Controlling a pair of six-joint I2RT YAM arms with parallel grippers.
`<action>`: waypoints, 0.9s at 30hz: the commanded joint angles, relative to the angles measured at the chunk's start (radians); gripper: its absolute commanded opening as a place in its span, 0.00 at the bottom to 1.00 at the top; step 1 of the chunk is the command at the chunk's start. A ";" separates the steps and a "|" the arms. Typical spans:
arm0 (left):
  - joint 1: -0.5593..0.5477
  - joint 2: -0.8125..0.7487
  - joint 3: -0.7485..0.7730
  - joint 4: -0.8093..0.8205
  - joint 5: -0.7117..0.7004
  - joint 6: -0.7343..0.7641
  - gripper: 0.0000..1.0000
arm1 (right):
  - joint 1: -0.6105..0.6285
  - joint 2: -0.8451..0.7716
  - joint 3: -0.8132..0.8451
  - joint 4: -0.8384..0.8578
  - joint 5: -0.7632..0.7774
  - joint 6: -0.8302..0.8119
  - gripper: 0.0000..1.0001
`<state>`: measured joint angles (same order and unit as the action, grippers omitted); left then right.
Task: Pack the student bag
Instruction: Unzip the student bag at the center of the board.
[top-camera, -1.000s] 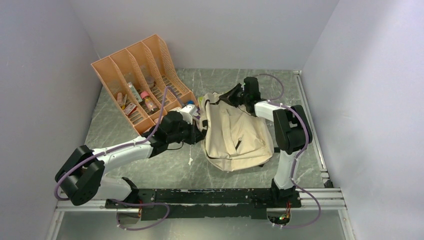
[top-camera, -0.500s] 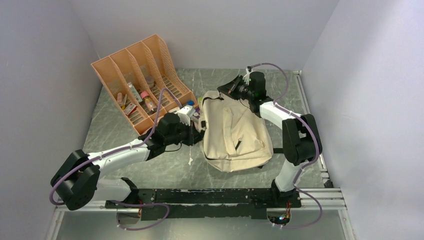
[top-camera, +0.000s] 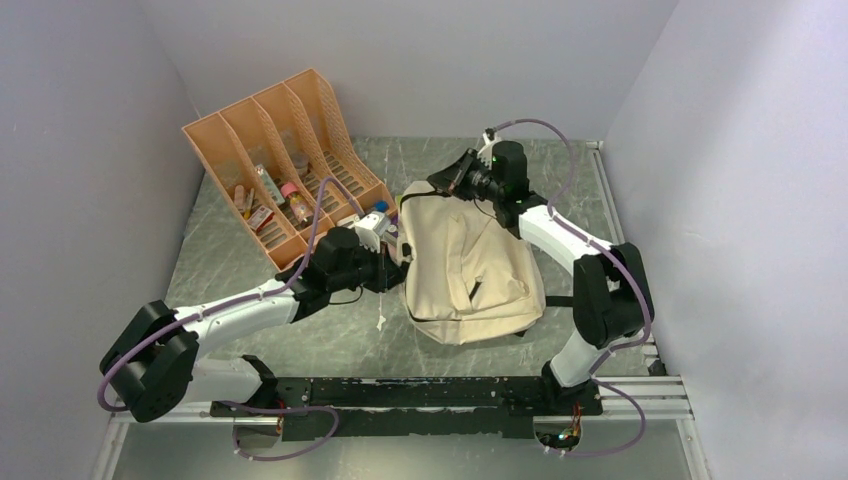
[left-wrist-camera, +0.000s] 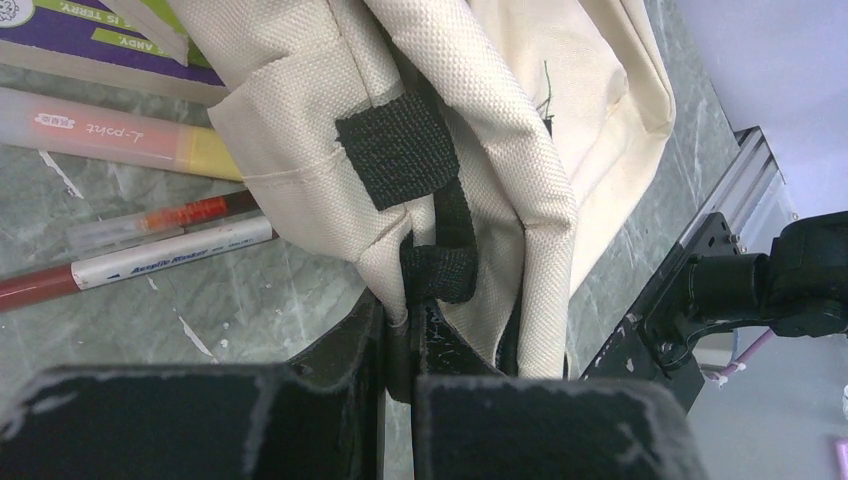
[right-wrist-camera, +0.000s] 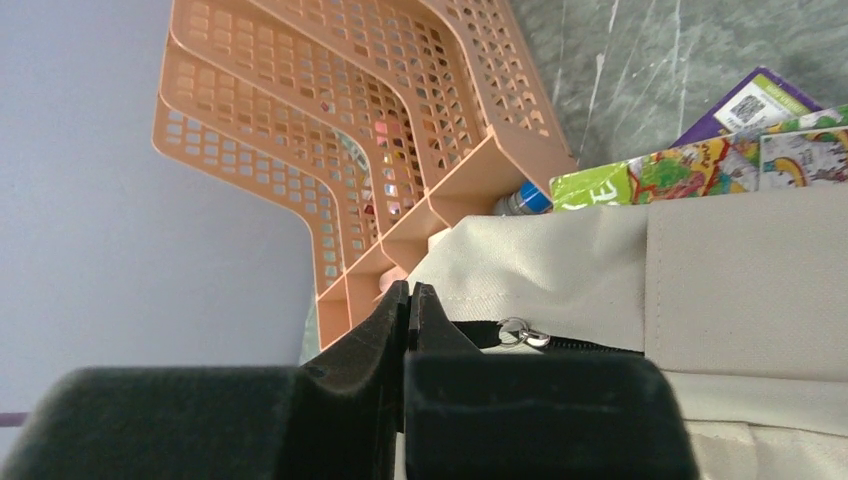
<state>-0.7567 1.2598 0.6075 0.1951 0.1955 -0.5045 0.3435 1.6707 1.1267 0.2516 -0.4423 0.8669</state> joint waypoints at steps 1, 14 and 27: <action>-0.013 -0.006 0.003 0.030 0.044 0.014 0.05 | 0.049 -0.065 0.047 -0.005 0.005 -0.028 0.00; -0.013 0.015 0.024 0.048 0.064 0.031 0.05 | 0.136 -0.080 0.110 -0.037 0.003 -0.045 0.00; -0.013 -0.188 -0.020 -0.139 0.027 0.050 0.05 | 0.022 -0.142 0.057 -0.077 0.069 -0.079 0.00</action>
<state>-0.7567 1.1934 0.6079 0.1345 0.2436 -0.4603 0.4164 1.6161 1.1934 0.1402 -0.3698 0.7883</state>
